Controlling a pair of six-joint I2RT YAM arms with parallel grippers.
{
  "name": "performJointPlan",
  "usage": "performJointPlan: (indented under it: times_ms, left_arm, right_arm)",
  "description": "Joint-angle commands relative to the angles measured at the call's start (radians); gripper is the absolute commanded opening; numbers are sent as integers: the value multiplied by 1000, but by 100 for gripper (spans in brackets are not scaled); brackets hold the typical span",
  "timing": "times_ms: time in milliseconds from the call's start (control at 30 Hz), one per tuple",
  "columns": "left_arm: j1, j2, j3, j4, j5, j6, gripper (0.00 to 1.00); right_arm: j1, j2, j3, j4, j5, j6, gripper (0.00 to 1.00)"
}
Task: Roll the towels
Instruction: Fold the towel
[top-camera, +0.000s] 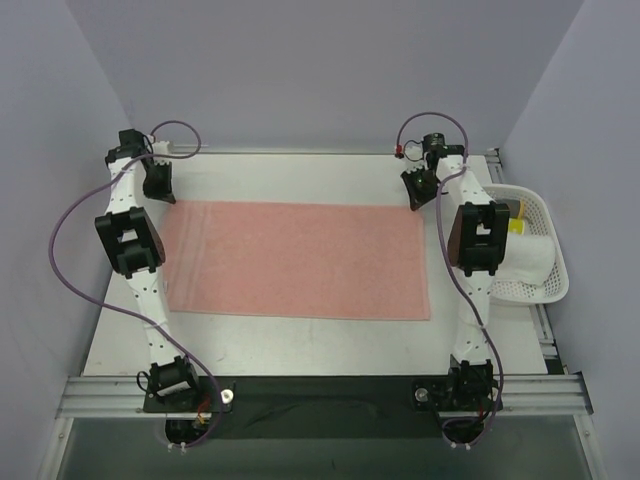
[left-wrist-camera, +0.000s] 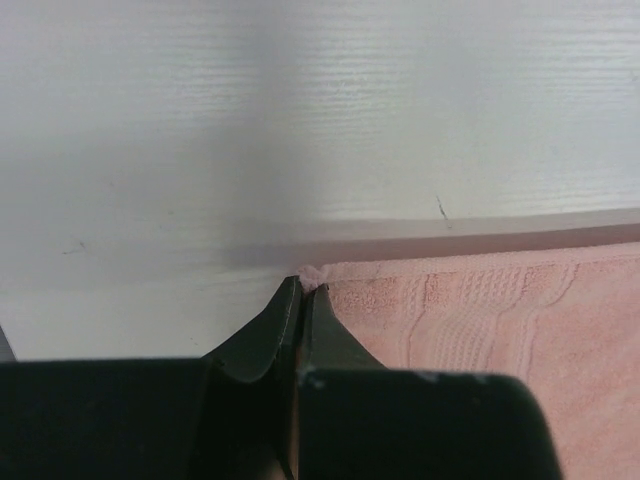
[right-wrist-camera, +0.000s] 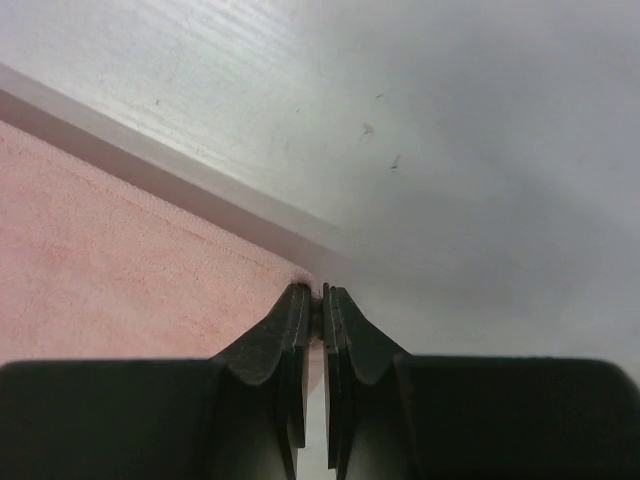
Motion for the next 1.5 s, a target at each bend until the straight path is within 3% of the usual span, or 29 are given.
performJointPlan:
  times_ms: [0,333,467,700,900,1067,1300,1467]
  left_arm:
    - [-1,-20,79,6,54,-9,0]
    - [62,-206,21,50,230,51,0]
    - [145,-306,-115,54,391,112,0]
    - [242,-494,-495,40,499,327,0]
    - [254,-675,-833,26,431,531,0]
    - [252,-682,-1072,138,292,499,0]
    - [260,-607,-1044,170,186,422,0]
    - [275,-617,-984,146,215,384,0]
  right_arm:
    - [-34,-80,85,-27,-6,-18,0]
    - [-48,-273,16,-42,-26,-44,0]
    - [-74,-393,-136,-66,-52,-73,0]
    - [-74,-542,-432,-97,-59,-107,0]
    - [-75,-608,-620,-109,-51,-129,0]
    - [-71,-556,-688,-111,-60,-92,0]
    - [-74,-491,-687,-111,-28,-89,0]
    - [-80,-474,-647,-119,-17,-90,0]
